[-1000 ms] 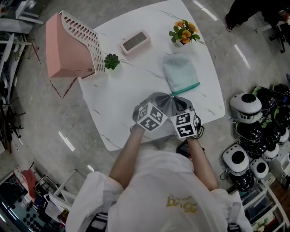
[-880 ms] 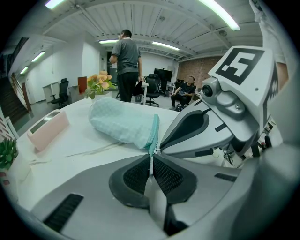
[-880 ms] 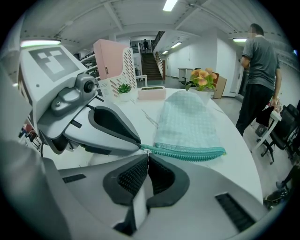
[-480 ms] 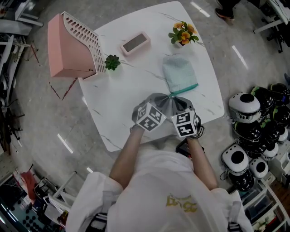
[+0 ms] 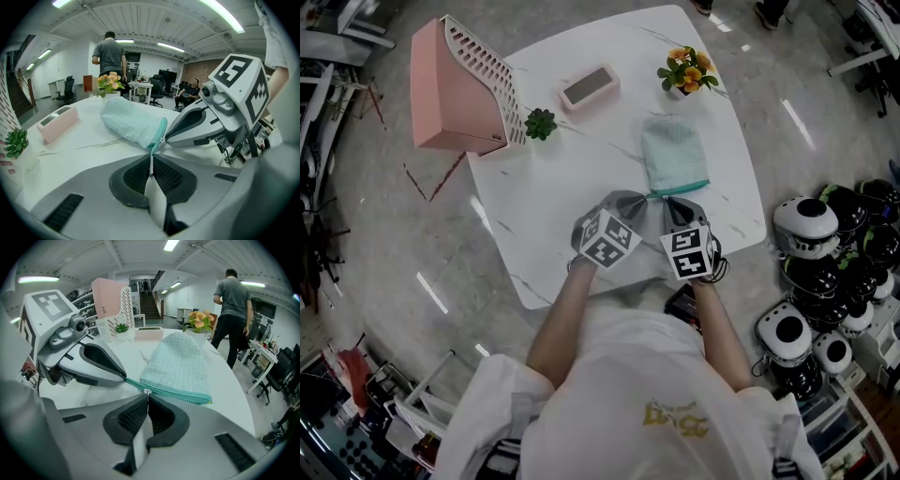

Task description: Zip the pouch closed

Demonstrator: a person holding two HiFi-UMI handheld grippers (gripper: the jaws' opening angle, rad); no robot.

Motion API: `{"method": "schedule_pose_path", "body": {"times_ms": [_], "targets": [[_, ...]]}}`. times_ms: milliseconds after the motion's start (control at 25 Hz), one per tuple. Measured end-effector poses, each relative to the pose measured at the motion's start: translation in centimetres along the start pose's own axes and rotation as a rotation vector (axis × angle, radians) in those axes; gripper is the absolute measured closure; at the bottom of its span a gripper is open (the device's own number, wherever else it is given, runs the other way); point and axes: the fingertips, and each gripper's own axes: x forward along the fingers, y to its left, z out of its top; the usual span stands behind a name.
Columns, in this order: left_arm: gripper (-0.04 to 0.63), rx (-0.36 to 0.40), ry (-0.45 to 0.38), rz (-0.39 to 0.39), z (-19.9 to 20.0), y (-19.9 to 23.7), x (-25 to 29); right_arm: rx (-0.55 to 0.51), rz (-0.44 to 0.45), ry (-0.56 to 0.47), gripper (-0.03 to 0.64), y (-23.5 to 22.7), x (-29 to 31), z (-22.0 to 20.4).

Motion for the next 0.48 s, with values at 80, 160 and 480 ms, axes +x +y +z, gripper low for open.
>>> {"method": "schedule_pose_path", "body": {"times_ms": [80,160,480], "targets": [[0.558,0.0,-0.003,0.002,0.0,0.0,-0.1,-0.006,-0.002,0.002,0.6,0.1,0.0,0.1],[0.557,-0.001,-0.004,0.007,-0.2,0.1,-0.3,-0.009,-0.001,0.003,0.6,0.3,0.1,0.1],[0.557,-0.026,0.002,0.03,-0.9,0.7,-1.5,0.011,-0.012,0.008,0.6,0.0,0.0,0.0]]}}
